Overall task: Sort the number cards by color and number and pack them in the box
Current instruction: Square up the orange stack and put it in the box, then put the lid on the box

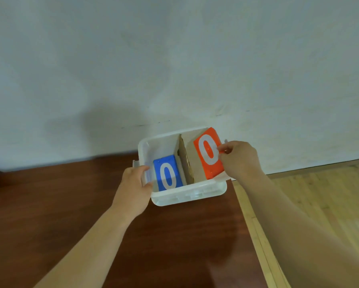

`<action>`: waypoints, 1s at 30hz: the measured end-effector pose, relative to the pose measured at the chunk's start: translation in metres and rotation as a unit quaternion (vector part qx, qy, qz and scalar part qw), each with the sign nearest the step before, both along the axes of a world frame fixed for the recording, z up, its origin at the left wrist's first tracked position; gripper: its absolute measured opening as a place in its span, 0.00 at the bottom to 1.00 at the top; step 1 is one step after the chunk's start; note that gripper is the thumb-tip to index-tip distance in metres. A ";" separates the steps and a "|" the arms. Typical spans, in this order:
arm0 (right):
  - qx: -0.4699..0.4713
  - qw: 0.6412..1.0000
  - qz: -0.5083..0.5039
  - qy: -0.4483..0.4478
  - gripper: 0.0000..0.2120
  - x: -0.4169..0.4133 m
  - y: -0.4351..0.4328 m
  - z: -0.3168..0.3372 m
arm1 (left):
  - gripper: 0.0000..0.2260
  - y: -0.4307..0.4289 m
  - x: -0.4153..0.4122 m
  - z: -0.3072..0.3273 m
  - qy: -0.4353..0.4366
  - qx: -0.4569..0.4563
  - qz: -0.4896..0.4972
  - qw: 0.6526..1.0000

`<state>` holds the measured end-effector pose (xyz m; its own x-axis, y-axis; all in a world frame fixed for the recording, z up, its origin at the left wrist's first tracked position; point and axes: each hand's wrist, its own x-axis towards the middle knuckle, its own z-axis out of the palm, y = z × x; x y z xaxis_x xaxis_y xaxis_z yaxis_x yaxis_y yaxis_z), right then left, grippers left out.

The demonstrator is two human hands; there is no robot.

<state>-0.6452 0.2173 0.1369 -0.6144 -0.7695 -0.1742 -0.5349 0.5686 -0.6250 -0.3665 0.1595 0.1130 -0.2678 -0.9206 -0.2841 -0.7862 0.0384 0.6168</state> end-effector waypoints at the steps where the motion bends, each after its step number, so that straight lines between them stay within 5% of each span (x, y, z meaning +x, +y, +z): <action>1: 0.021 1.000 0.012 0.019 0.16 0.003 -0.005 -0.004 | 0.23 -0.001 0.001 -0.001 0.002 0.001 0.000 1.000; 10: 0.251 0.951 0.124 0.127 0.13 0.026 -0.045 -0.032 | 0.24 -0.001 0.002 -0.006 0.012 0.000 -0.004 1.000; 14: 0.269 0.942 0.144 0.140 0.12 0.029 -0.037 -0.035 | 0.24 -0.001 0.002 -0.009 0.012 0.001 -0.006 1.000; 17: 0.229 0.952 0.131 0.158 0.10 0.025 -0.023 -0.025 | 0.24 -0.002 0.001 -0.010 0.012 0.003 -0.009 1.000; 20: 0.078 0.970 0.082 0.214 0.11 0.011 -0.010 -0.009 | 0.23 -0.003 0.000 -0.011 0.002 -0.001 -0.007 1.000; 25: 0.049 0.999 0.021 0.007 0.25 -0.006 -0.006 -0.014 | 0.22 -0.013 -0.010 -0.005 0.001 0.001 0.003 1.000; 30: 0.033 0.999 0.011 -0.021 0.25 -0.004 0.011 -0.013 | 0.25 -0.016 -0.004 0.006 -0.002 0.012 0.016 1.000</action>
<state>-0.6496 0.2286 0.1240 -0.5891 -0.7683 -0.2503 -0.5209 0.5978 -0.6093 -0.3709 0.1439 0.1191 -0.2379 -0.9215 -0.3071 -0.7895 -0.0008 0.6138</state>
